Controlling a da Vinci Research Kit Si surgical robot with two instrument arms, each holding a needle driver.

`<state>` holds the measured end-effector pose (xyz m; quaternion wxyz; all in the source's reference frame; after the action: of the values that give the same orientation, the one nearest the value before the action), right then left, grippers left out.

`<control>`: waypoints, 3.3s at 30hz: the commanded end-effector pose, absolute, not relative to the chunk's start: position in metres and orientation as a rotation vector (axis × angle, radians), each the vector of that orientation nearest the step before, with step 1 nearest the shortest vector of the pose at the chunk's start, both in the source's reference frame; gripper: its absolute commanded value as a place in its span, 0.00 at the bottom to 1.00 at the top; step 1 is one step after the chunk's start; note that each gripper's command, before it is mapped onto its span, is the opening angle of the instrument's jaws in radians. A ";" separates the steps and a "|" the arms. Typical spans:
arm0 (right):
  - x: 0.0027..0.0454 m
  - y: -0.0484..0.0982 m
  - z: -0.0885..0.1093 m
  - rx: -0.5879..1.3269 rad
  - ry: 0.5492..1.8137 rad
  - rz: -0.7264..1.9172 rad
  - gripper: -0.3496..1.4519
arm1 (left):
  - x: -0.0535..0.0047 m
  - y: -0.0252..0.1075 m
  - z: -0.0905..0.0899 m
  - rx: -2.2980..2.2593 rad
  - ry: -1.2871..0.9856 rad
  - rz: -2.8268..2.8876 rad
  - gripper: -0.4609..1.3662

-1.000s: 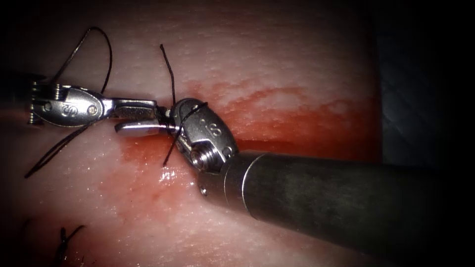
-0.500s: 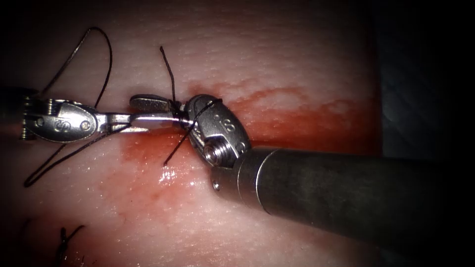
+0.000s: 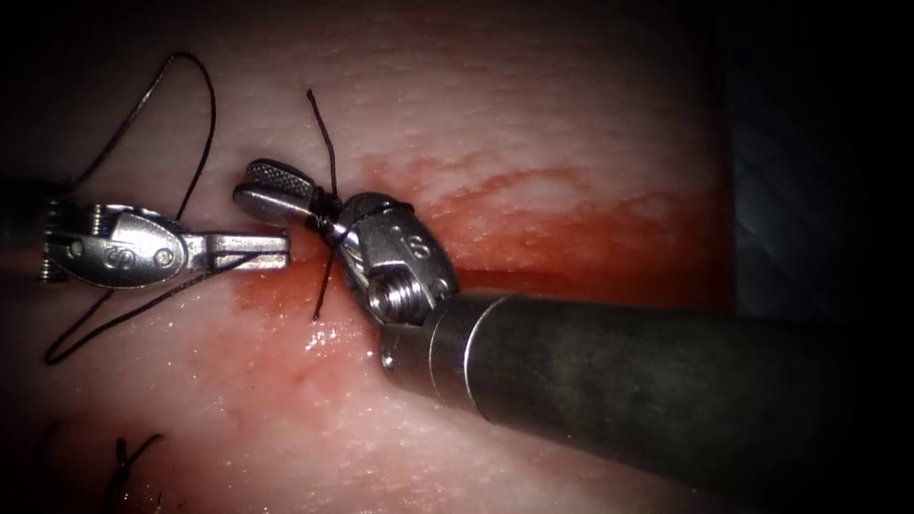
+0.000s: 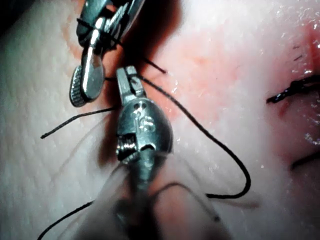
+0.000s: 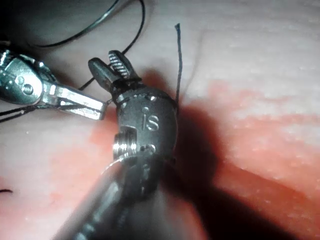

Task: Wound Closure
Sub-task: Loop the suture two times around the right gripper counter-clockwise, then with the right grasper, take the short tail end of the suture

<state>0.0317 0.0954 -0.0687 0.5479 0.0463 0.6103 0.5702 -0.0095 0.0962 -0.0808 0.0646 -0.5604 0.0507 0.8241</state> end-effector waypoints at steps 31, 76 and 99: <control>0.0310 0.097 -0.067 -0.073 1.032 1.527 0.91 | -0.0118 0.097 -0.081 -1.685 0.163 2.527 0.06; 0.0326 0.099 -0.062 -0.116 0.877 1.407 0.73 | -0.0116 0.101 -0.079 -1.650 0.178 2.516 0.06; 0.0330 0.098 -0.062 -0.113 0.842 1.397 0.00 | -0.0117 0.100 -0.079 -1.650 0.179 2.516 0.06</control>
<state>0.0331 0.0980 -0.0614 0.6845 -0.0487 0.3769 0.6222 -0.0116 0.1003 -0.0787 0.0657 -0.5458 0.0623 0.8330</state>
